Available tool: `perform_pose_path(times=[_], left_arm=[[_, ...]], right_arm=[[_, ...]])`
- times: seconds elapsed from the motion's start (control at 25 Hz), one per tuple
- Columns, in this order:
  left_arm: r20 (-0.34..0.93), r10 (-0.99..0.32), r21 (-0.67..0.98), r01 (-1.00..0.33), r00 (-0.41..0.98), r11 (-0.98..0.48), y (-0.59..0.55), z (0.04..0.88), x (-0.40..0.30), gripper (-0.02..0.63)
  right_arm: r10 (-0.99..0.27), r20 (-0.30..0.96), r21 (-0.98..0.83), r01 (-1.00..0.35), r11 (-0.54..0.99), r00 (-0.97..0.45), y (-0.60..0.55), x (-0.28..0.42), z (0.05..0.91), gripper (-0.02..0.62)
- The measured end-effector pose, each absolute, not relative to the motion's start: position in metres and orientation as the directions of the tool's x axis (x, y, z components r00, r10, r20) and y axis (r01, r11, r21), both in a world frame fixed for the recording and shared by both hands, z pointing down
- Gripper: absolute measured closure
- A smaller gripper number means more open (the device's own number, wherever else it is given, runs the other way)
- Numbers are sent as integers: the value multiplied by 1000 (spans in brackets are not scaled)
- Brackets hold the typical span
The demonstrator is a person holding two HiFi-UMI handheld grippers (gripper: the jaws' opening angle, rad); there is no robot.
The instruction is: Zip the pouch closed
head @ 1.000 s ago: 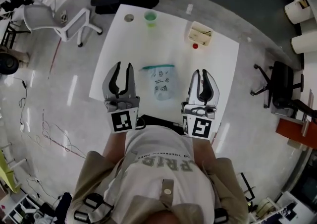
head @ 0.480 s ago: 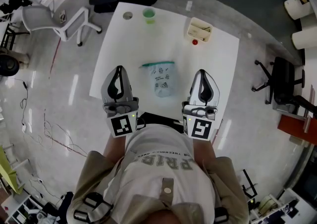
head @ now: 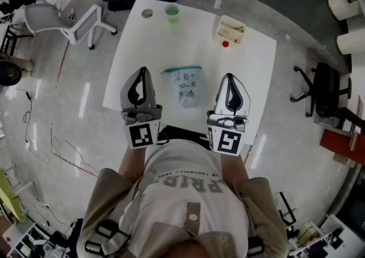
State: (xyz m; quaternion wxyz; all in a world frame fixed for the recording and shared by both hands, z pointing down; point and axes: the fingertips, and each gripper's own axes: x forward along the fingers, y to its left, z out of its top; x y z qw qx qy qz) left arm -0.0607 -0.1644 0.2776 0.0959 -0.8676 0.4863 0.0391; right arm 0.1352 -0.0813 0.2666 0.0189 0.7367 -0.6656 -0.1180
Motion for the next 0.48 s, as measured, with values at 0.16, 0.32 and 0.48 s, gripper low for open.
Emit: perform_pose_path(times=[0.16, 0.32, 0.48], left_arm=[[-172, -816, -136, -833, 552, -536, -168, 274, -53, 592], [-164, -801, -133, -817, 576, -561, -177, 276, -46, 592], [-167, -795, -126, -812, 583, -569, -183, 276, -44, 592]], right_arm=[[-985, -156, 192, -976, -106, 77, -86, 132, 265, 594], [-985, -154, 197, -974, -108, 78, -95, 132, 266, 594], [-986, -144, 195, -974, -115, 88, -100, 133, 270, 594]])
